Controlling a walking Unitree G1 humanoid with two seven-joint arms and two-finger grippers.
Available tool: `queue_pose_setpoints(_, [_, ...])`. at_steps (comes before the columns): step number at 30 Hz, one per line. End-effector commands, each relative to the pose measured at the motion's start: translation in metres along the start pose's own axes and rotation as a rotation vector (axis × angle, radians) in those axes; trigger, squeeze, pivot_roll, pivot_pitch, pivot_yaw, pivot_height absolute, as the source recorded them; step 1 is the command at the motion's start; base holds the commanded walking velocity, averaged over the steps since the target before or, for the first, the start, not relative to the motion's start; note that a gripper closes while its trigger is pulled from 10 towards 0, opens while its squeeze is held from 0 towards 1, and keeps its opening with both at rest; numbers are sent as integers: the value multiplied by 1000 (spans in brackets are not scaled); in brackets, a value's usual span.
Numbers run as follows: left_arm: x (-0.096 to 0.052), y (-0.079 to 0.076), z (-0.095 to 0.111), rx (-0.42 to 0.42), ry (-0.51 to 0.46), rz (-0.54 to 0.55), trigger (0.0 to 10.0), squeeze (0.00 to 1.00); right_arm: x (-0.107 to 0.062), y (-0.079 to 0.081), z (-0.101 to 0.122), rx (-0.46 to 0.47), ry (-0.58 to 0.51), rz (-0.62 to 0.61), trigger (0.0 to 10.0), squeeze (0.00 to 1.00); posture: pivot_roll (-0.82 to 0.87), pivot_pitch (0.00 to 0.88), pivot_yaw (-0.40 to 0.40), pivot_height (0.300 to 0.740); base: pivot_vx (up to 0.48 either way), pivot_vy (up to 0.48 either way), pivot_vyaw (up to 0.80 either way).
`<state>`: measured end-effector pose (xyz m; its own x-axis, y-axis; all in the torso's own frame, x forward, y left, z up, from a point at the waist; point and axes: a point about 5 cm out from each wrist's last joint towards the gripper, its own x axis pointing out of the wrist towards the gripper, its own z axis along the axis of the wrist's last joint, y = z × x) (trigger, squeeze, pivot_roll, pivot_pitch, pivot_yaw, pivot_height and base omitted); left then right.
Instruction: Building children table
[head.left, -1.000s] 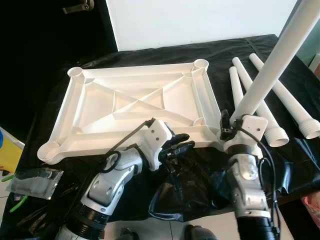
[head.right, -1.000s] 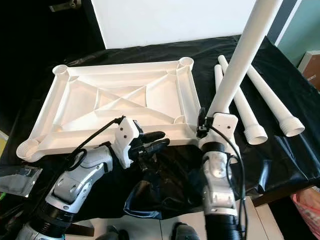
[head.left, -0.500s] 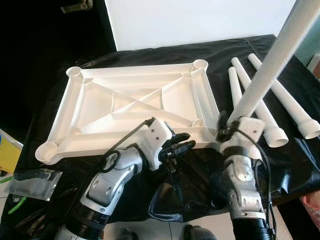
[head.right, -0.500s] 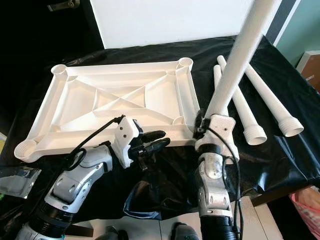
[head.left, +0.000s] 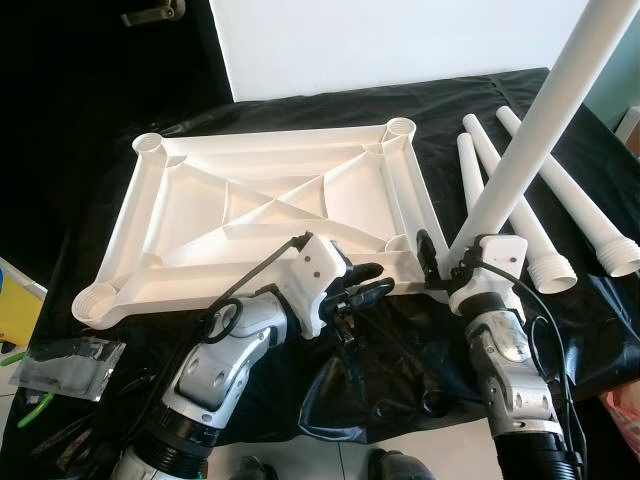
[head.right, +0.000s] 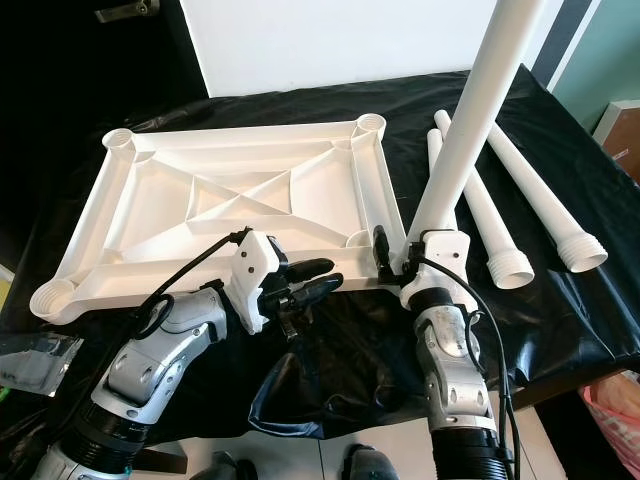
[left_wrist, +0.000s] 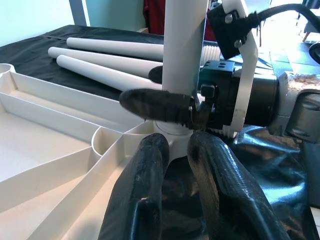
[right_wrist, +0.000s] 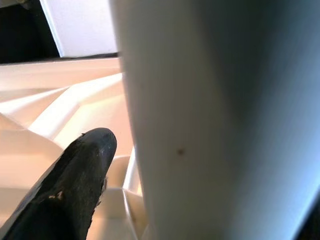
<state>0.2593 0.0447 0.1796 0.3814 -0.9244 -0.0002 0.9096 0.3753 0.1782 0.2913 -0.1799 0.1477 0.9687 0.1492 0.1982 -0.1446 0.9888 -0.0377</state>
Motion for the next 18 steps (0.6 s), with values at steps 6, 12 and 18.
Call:
queue_pose_setpoints(6, [2,-7,-4,-21,17,-33,10000,0,3,-15,-7,-77,55,153,10000,0,-80,107,51,740,0,0,0])
queue_pose_setpoints(12, [4,-10,-6,-21,26,-48,10000,0,7,-23,-3,-137,54,228,4902,0,-84,96,48,740,0,0,0])
queue_pose_setpoints(18, [6,-11,-7,-21,32,-54,10000,0,13,-29,1,-167,49,269,4667,0,-87,95,49,740,0,0,0])
